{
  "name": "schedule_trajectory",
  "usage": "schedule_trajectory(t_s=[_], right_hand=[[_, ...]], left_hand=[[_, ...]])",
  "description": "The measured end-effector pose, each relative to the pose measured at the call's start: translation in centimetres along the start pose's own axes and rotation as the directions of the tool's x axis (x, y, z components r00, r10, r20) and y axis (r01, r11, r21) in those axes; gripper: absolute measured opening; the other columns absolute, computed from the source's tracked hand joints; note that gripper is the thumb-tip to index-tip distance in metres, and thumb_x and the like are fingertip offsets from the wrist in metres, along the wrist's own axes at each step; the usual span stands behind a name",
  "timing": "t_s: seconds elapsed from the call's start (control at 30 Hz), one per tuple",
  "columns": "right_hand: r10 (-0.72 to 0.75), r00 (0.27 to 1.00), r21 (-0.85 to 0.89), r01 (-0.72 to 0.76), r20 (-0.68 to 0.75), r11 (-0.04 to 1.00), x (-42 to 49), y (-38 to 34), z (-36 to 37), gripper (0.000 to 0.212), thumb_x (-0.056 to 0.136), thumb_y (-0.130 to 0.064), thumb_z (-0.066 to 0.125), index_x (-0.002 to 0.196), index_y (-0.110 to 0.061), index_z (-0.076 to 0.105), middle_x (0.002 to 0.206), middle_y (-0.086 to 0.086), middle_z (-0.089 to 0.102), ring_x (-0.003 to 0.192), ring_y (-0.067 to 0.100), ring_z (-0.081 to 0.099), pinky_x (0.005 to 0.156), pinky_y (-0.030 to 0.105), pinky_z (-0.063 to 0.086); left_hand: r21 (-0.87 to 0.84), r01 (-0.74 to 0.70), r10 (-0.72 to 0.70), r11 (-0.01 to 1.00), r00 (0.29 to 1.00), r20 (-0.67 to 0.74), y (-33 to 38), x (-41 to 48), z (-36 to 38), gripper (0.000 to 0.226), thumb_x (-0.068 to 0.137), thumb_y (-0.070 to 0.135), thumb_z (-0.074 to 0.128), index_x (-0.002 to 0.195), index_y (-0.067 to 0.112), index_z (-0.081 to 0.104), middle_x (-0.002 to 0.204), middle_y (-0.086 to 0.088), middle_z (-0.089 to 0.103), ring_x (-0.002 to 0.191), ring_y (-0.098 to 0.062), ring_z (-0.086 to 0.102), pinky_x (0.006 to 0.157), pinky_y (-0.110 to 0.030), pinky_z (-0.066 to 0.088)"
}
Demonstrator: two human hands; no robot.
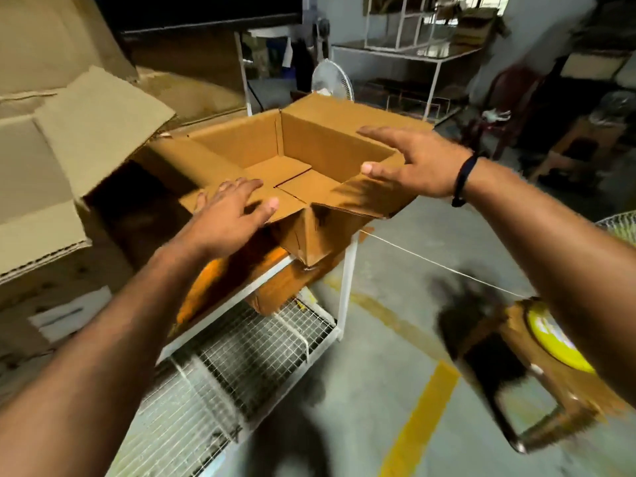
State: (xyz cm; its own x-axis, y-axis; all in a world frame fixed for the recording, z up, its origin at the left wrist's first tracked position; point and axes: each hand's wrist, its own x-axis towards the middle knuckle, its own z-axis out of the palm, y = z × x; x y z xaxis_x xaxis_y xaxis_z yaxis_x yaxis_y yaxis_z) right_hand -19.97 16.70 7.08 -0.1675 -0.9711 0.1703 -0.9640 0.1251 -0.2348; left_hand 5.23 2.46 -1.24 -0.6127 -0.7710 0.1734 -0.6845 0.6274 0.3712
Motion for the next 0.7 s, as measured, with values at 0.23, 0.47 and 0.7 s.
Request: schedule_trajectory(t_s=[0.23,0.47,0.7], right_hand=[[-0.085,0.967,-0.080,0.107,0.240,0.991,10.9,8.3,1.7,0.071,0.085,-0.063,0.050,0.147,-0.050,0.016,0.158,-0.007,0.023,0.142,0.023,0.028,0.113,0.044,0.024],[-0.155,0.945,-0.204,0.219,0.287,0.954,19.4,15.2,2.8,0.072,0.088,-0.055,0.053,0.150,-0.039,0.019,0.159,0.001,0.018,0.145,0.022,0.019,0.117,0.040,0.016],[-0.186,0.945,-0.267,0.259,0.269,0.928,26.6,21.6,3.7,0.074,0.084,-0.068,0.047,0.148,-0.040,0.024,0.161,0.000,0.013,0.146,0.026,0.014,0.117,0.044,0.012]], left_hand=[[0.125,0.104,-0.116,0.987,0.989,0.091,0.9,5.4,1.6,0.066,0.089,0.065,0.032,0.147,0.034,0.024,0.159,0.000,0.018,0.147,-0.021,0.011,0.116,-0.055,-0.005],[0.333,0.304,-0.339,0.893,0.939,0.051,-3.0,11.5,1.5,0.068,0.083,0.071,0.039,0.144,0.042,0.030,0.160,0.007,-0.001,0.146,-0.023,-0.012,0.110,-0.060,-0.013],[0.386,0.578,-0.628,0.718,0.778,0.003,-3.9,15.0,-0.1,0.078,0.086,0.066,0.040,0.149,0.022,0.027,0.160,-0.013,0.003,0.146,-0.028,-0.014,0.118,-0.043,-0.007]])
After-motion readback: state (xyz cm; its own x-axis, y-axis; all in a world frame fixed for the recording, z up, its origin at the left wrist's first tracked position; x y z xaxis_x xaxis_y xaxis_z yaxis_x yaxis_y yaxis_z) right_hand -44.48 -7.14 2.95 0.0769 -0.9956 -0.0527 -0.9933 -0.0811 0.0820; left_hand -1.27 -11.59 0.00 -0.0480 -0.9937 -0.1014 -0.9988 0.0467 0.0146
